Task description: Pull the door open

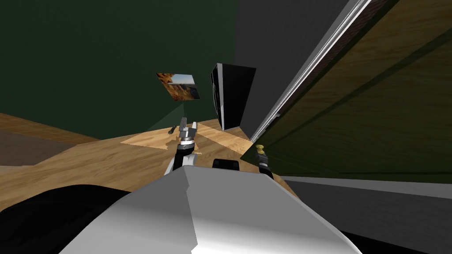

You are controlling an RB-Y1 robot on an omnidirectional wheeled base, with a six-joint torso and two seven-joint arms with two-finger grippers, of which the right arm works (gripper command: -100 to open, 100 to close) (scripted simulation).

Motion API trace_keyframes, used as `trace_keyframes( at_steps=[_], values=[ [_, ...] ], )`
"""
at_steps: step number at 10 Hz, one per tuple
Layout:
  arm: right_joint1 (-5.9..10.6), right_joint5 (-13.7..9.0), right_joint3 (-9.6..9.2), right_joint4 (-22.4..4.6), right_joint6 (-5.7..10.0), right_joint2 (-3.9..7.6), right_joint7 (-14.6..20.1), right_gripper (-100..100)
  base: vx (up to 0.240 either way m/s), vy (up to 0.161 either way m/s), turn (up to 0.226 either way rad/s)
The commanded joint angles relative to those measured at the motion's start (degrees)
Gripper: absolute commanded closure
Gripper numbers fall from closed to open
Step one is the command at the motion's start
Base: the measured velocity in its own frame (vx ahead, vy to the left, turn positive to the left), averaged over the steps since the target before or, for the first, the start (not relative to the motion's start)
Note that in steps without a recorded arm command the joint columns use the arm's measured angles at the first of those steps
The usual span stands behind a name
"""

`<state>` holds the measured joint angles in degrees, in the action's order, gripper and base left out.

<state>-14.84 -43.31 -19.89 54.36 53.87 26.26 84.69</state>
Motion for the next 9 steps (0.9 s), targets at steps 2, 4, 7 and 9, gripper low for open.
trace_keyframes(
  at_steps=[2, 4, 7, 9],
  values=[
    [-0.74, 0.6, -1.35, 0.0, 1.39, 1.15, 1.4, 100, -0.184, 0.004, 0.098],
    [-1.32, 1.2, -2.55, -0.1, 2.59, 2.22, 2.6, 100, -0.209, -0.033, 0.12],
    [-2.03, 1.8, -4.02, -0.1, 4.06, 3.53, 4.2, 100, -0.19, -0.012, 0.095],
    [-2.13, 1.9, -4.2, -0.2, 3.99, 3.7, 4.3, 100, -0.127, -0.015, 0.043]
  ],
)
